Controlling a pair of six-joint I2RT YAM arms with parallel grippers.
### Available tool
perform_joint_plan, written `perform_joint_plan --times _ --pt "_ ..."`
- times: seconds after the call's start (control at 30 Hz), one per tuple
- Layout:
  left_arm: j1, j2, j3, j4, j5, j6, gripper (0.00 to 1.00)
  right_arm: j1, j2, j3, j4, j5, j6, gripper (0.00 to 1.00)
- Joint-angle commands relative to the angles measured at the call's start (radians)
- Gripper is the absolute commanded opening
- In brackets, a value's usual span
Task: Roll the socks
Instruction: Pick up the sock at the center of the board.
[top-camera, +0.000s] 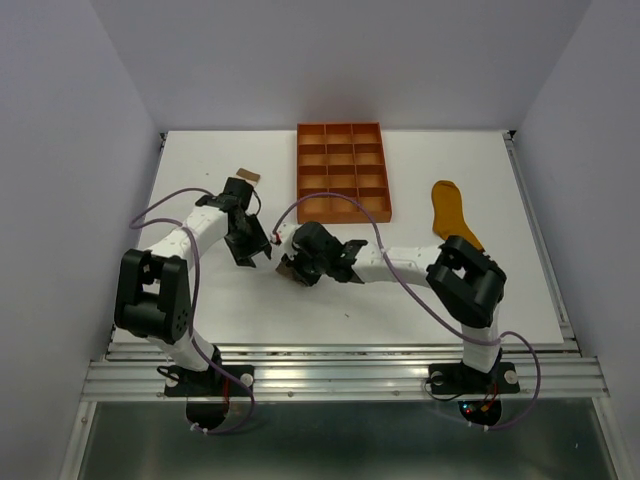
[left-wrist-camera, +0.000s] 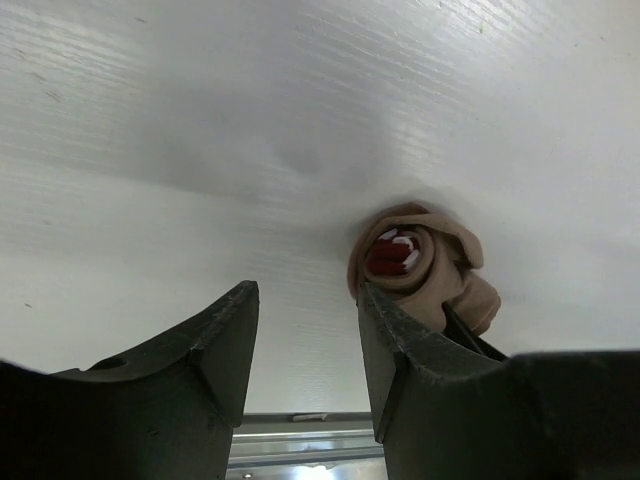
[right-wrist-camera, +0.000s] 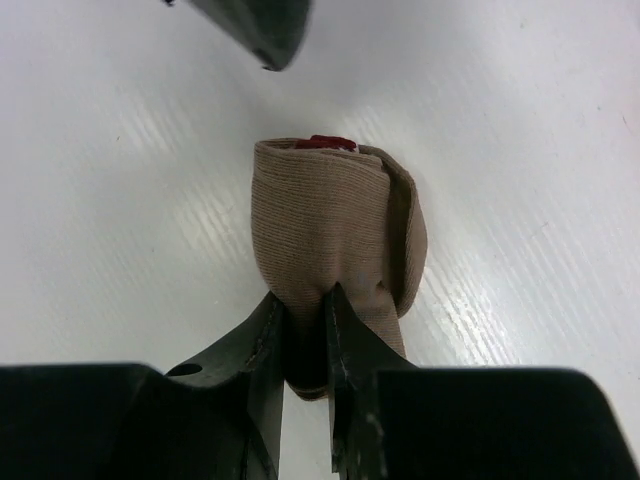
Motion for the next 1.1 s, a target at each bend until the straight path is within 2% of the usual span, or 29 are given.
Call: perform_joint_plan --times 0.0,0.17,0.47,0.73,1.0,1.07 --pt "0.03 -0.037 0.021 -0.001 -0.018 0.021 0.55 -0.083 0.044 0.024 -0.079 -0.133 0.172 0.01" --pt "0.035 -0.061 0.014 0.03 -0.002 0.019 0.54 -0.152 0.049 0.045 -0.078 -0.235 0.287 0.01" --pt "0.035 -0.07 -0.031 0.07 0.007 0.01 0.52 -0.181 -0.045 0.042 -0.055 -0.078 0.346 0.01" --pt "0.035 -0.089 -0.032 0.078 0.01 -0.002 0.52 -0.25 -0.183 0.027 -0.052 -0.023 0.373 0.01" --pt "0.033 -0.092 -0.005 0.075 0.012 -0.021 0.52 -0.319 -0.253 0.019 -0.062 0.029 0.35 0.01" --pt "0.033 -0.084 0.018 0.071 0.013 -0.022 0.52 -0.344 -0.278 0.021 -0.068 0.084 0.324 0.01"
